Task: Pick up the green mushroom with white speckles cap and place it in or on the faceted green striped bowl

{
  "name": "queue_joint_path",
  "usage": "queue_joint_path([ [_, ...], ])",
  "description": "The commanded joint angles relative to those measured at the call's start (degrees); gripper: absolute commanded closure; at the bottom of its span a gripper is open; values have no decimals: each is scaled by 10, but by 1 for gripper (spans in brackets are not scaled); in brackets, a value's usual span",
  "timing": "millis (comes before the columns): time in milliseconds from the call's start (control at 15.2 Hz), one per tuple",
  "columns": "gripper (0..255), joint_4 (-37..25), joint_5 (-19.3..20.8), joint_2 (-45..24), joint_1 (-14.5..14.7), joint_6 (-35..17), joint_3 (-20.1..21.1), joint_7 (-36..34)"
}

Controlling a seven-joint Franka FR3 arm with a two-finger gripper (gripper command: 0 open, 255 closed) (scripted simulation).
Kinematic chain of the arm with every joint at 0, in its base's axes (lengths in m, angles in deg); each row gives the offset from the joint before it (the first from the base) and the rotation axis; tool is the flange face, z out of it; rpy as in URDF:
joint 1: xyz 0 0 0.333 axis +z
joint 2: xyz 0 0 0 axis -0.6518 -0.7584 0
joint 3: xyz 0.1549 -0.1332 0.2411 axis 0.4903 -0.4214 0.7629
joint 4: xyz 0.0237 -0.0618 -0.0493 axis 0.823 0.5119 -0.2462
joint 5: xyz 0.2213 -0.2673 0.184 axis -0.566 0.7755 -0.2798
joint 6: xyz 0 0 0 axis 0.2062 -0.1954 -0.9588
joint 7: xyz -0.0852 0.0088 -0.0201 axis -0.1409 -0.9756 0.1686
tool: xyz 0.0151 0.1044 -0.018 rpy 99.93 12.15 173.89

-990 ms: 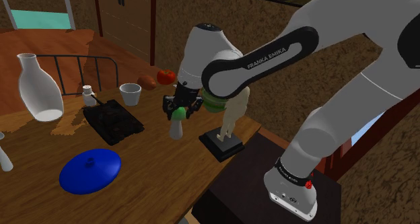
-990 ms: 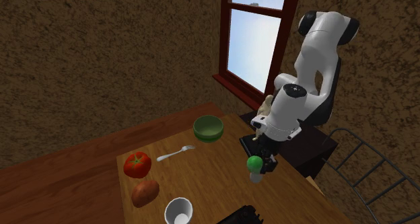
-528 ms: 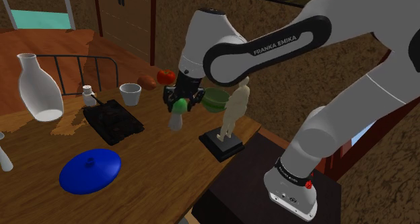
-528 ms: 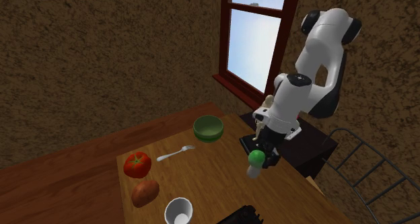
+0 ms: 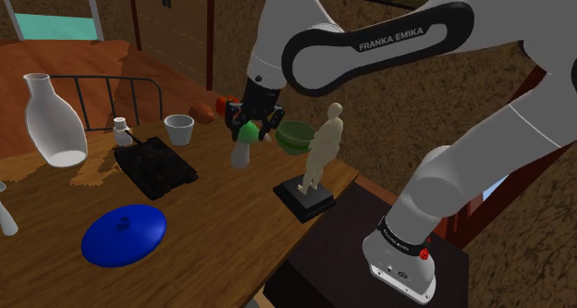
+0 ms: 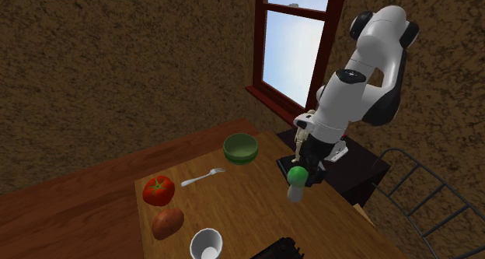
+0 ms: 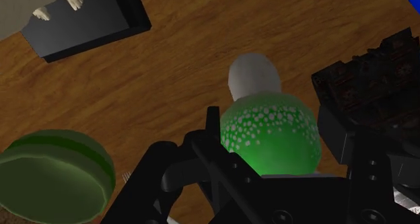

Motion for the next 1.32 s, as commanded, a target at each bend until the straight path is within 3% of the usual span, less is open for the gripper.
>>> queue_joint_path([
  [0, 255, -10, -2, 8, 1, 17, -4, 3],
  [660, 255, -69, -4, 27, 1, 95, -18, 11],
  [1254, 255, -31, -1, 74, -30, 111, -128, 150],
])
